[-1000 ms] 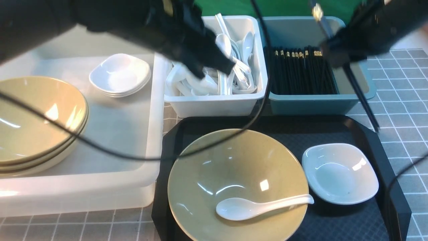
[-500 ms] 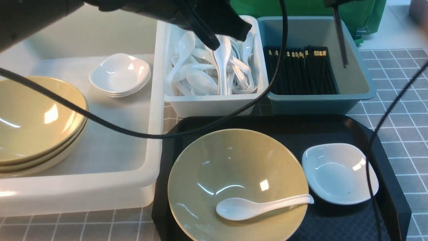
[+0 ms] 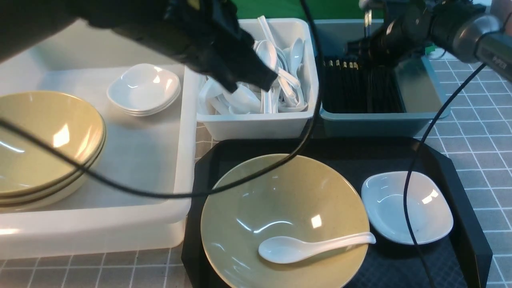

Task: On grey table put chopsticks spoon bowls plates into blue grey white boxes.

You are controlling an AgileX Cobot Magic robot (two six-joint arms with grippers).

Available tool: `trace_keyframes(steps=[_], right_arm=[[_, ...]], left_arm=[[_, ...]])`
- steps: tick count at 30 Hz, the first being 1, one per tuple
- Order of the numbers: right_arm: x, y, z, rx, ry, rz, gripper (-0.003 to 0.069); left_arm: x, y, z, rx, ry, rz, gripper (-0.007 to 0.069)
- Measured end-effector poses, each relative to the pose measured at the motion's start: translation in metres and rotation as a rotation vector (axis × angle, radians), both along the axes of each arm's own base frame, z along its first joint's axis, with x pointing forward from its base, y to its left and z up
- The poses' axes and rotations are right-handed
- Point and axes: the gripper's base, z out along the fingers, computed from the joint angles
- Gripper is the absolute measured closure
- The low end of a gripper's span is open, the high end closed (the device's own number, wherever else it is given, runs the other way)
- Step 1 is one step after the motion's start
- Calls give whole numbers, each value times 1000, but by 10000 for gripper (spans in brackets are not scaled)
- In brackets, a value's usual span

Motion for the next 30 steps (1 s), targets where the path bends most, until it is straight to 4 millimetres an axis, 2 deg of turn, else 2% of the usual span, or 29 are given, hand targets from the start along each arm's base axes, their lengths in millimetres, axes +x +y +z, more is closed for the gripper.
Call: trace_keyframes(steps=[1, 4, 7, 8, 9, 10, 11, 13, 16, 17, 18, 19, 22, 23, 24, 25, 27, 28, 30], right_arm=[[-3, -1, 0, 0, 41, -3, 359], [-10, -3, 8, -27, 130, 27, 255], [-24, 0, 35, -78, 214, 156, 174], [-27, 0, 41, -82, 223, 167, 170], [-36, 6, 62, -107, 229, 258, 151], [-37, 6, 65, -107, 227, 259, 150], [-47, 12, 90, -129, 193, 320, 146], [-60, 21, 114, -142, 150, 371, 144], [-93, 39, 161, -163, 61, 452, 144], [-106, 45, 173, -174, 44, 486, 144], [-108, 45, 175, -176, 40, 488, 144], [-126, 52, 188, -194, 21, 538, 144], [-171, 69, 200, -229, 22, 662, 144], [-176, 69, 204, -232, 14, 669, 144], [-196, 75, 203, -243, 31, 720, 144], [-196, 77, 200, -246, 40, 728, 144], [-227, 87, 192, -266, 79, 815, 144], [-230, 89, 188, -271, 91, 832, 144], [-254, 104, 170, -304, 143, 946, 144]], left_arm=[[-5, 4, -1, -2, -4, 0, 636], [-15, 10, 1, -11, -16, 0, 636], [-26, 18, 5, -22, -32, 0, 636], [-27, 19, 6, -22, -32, 0, 636], [-35, 25, 10, -32, -48, 0, 636], [-36, 25, 9, -32, -47, 0, 636], [-44, 31, 12, -41, -61, 0, 636], [-56, 39, 15, -51, -75, 0, 636], [-80, 56, 14, -62, -91, 0, 636], [-88, 61, 14, -66, -96, 1, 636], [-89, 62, 12, -63, -90, 1, 636], [-99, 69, 10, -65, -85, 5, 636], [-116, 81, -6, -46, -48, 11, 636], [-117, 81, -5, -48, -51, 11, 636], [-123, 85, -14, -39, -32, 11, 636], [-124, 86, -14, -40, -33, 11, 636], [-132, 89, -24, -52, -6, 9, 636], [-133, 90, -25, -54, -4, 9, 636], [-139, 92, -30, -73, 8, 7, 636]])
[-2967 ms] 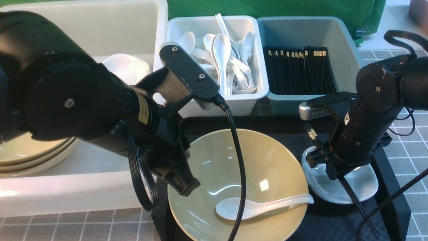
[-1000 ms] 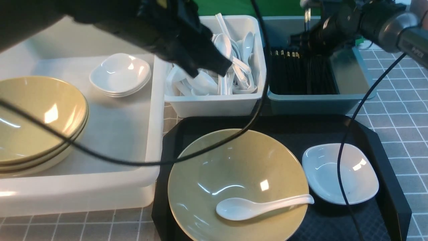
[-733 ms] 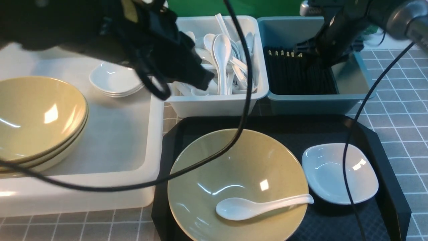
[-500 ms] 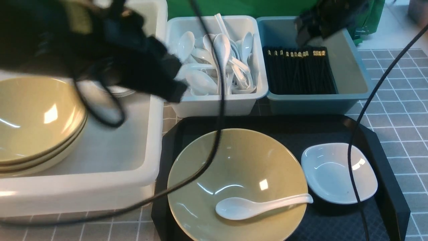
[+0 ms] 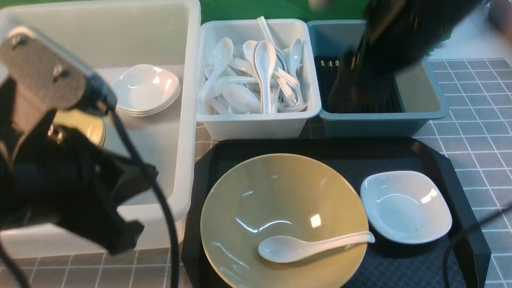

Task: On grey table put chopsticks spoon bowls plates into blue grey white boxes.
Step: 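Reach down and grasp the white spoon resting in the bowl with the right gripper, then place the white spoon into the bin of spoons with the right gripper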

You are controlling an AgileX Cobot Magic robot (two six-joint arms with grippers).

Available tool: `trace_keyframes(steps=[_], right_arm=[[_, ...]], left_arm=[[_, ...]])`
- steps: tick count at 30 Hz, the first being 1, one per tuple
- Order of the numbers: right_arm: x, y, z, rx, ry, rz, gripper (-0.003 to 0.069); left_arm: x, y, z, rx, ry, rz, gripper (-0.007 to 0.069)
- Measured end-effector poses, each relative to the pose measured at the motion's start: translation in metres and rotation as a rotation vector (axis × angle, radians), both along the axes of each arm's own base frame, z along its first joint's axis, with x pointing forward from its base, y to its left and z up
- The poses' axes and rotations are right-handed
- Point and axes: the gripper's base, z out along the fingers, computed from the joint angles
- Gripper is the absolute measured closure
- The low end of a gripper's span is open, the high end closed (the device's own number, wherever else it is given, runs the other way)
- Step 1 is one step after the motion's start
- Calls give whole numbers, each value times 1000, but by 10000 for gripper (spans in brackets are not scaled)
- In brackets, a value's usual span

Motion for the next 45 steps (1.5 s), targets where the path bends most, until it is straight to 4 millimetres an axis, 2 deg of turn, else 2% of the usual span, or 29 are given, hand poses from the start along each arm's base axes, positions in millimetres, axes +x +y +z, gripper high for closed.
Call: trace_keyframes(steps=[1, 3, 4, 6, 9, 16, 21, 30, 34, 36, 37, 39, 41, 45], right_arm=[[-2, 1, -1, -4, 3, 10, 144], [-24, 24, -24, -69, 47, 171, 144], [-24, 24, -26, -73, 50, 176, 144], [-38, 42, -44, -124, 79, 307, 144], [-42, 57, -63, -179, 95, 395, 144], [-22, 77, -123, -334, 162, 466, 144], [-13, 83, -155, -401, 211, 513, 144], [0, 80, -188, -457, 272, 503, 153], [2, 79, -189, -454, 271, 499, 237], [4, 80, -189, -457, 272, 504, 385], [5, 81, -187, -458, 270, 504, 410], [7, 82, -183, -454, 256, 498, 407], [12, 87, -166, -428, 197, 484, 403], [31, 86, -111, -352, 38, 407, 403]], left_arm=[[-1, 0, -1, -3, 2, 0, 636], [-3, 0, -2, -27, 10, -2, 636], [-3, -1, -2, -30, 12, -3, 636], [-3, -2, -2, -52, 18, -5, 636], [-4, -3, -1, -74, 32, -6, 636], [-6, -5, -2, -87, 53, -26, 636], [-7, -5, -5, -74, 68, -30, 636], [-7, -5, -6, -44, 51, -61, 636], [-7, -5, -6, -39, 47, -66, 636], [-7, -5, -6, -39, 46, -67, 636], [-7, -5, -6, -39, 46, -67, 636], [-7, -5, -6, -39, 44, -67, 636], [-6, -5, -6, -43, 37, -66, 636], [-6, -5, -5, -48, 29, -65, 636]])
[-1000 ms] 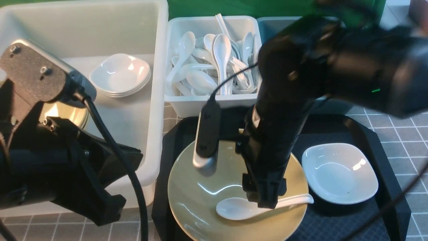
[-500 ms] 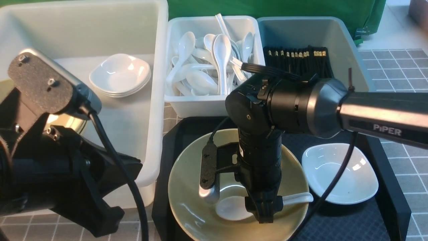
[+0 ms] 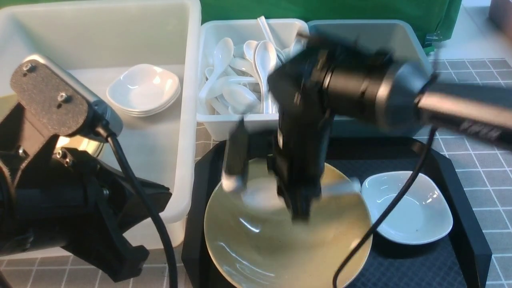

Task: On grey table put chopsticks spoon bowls plates into blue grey white boxes.
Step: 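Place the white spoon into the bin of spoons with the right gripper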

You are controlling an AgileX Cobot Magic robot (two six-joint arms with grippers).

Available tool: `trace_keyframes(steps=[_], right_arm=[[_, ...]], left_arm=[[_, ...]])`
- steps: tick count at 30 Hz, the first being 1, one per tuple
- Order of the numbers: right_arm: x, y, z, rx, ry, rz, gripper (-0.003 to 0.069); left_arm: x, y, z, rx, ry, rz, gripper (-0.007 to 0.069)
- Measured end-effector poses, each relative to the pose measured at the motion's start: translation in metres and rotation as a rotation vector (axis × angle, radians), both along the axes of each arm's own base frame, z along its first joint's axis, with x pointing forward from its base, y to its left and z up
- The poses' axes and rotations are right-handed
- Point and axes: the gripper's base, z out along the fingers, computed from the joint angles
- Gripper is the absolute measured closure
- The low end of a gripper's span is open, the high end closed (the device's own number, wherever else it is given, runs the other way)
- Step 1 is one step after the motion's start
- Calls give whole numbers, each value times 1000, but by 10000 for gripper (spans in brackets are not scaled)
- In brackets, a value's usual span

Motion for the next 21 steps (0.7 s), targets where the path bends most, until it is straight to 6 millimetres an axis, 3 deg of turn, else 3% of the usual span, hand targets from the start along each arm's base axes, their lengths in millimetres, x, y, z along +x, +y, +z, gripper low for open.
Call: trace_keyframes(steps=[2, 4, 5, 7, 9, 12, 15, 21], right_arm=[[10, -2, 22, 50, -59, -34, 403], [33, -11, 57, 168, -180, -145, 403], [36, -11, 59, 184, -193, -156, 403], [62, -18, 81, 336, -300, -325, 403], [91, -20, 85, 493, -371, -488, 403], [116, -23, 79, 611, -407, -620, 403], [152, -22, 46, 728, -420, -756, 403], [177, -15, -3, 744, -393, -808, 393]], left_arm=[[1, 0, 1, -6, -8, 2, 636], [3, -1, 3, -29, -39, 9, 636], [3, -1, 4, -32, -41, 10, 636], [6, -3, 7, -64, -74, 24, 636], [10, -5, 9, -94, -97, 39, 636], [15, -8, 8, -108, -100, 52, 636], [25, -15, 0, -88, -68, 56, 636], [36, -23, -18, -20, 27, 51, 636]])
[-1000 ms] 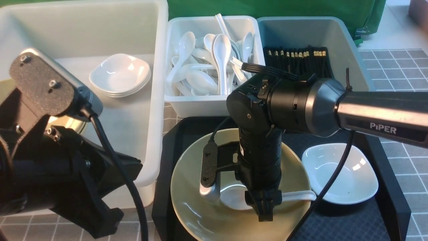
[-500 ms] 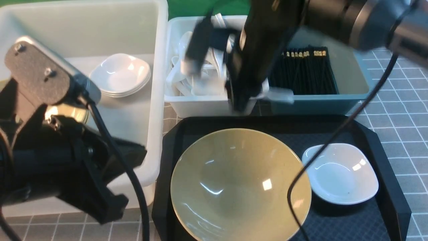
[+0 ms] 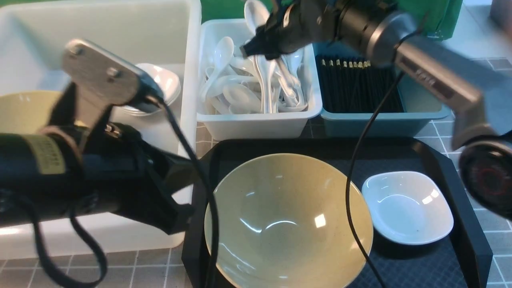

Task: On grey table put chopsticks spoon bowls plates into blue grey white boxes.
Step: 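Place the white spoon into the bin of spoons with the right gripper, then grasp the large bowl on the tray by its rim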

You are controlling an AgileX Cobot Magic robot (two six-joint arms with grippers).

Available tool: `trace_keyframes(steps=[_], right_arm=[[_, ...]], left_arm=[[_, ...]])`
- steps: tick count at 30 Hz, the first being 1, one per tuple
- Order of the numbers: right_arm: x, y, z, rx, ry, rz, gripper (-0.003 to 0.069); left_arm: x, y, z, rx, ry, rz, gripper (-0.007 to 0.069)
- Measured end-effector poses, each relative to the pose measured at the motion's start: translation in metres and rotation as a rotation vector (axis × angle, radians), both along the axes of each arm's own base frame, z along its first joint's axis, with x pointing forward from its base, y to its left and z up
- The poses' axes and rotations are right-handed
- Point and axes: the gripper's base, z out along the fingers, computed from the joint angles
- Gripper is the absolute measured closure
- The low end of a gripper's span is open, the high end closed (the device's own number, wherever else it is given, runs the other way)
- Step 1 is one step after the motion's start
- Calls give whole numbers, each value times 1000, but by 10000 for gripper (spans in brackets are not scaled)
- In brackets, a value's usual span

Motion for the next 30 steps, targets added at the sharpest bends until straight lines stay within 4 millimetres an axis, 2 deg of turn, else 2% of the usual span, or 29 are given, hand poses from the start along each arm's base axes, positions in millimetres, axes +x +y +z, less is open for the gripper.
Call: trace_keyframes(steps=[1, 3, 6, 8, 10, 11, 13, 15, 17, 19, 22, 23, 24, 26, 27, 28, 30], right_arm=[[0, 0, -1, -1, 1, 0, 386], [0, 0, -2, 7, 19, -12, 326], [-3, -2, 13, 23, 34, -35, 169], [-9, -6, 29, 5, 62, -41, 99], [-21, -13, 54, -58, 89, -17, 66], [-23, -15, 58, -72, 93, -9, 64], [-37, -23, 82, -142, 117, 28, 71], [-48, -28, 99, -176, 124, 55, 95], [-68, -36, 130, -173, 105, 90, 178], [-87, -38, 150, -154, 91, 132, 261], [-127, -41, 182, -133, 66, 204, 416], [-136, -41, 186, -133, 68, 221, 459], [-156, -45, 189, -147, 88, 253, 531], [-179, -54, 196, -153, 96, 274, 592], [-198, -63, 194, -167, 122, 282, 615], [-201, -65, 194, -169, 126, 283, 617], [-232, -86, 182, -200, 182, 286, 624]], left_arm=[[0, 0, 0, 2, 2, 0, 636], [1, -1, -2, 9, 14, -1, 636], [1, -1, -2, 12, 15, -2, 636], [1, -1, 0, 16, 21, -5, 636], [1, -1, 10, 11, 22, -7, 636], [1, -1, 11, 14, 23, -8, 636], [2, -3, 24, 10, 13, -13, 636], [5, -4, 33, 13, 11, -13, 636], [11, -8, 48, 31, 20, -15, 636], [19, -12, 59, 53, 24, -18, 636], [31, -19, 67, 98, 53, -23, 636], [35, -22, 69, 111, 67, -25, 636], [42, -27, 70, 126, 85, -30, 636], [50, -32, 72, 142, 98, -37, 636], [56, -37, 72, 156, 111, -41, 636], [56, -37, 72, 158, 113, -41, 636], [70, -46, 69, 176, 139, -45, 629]])
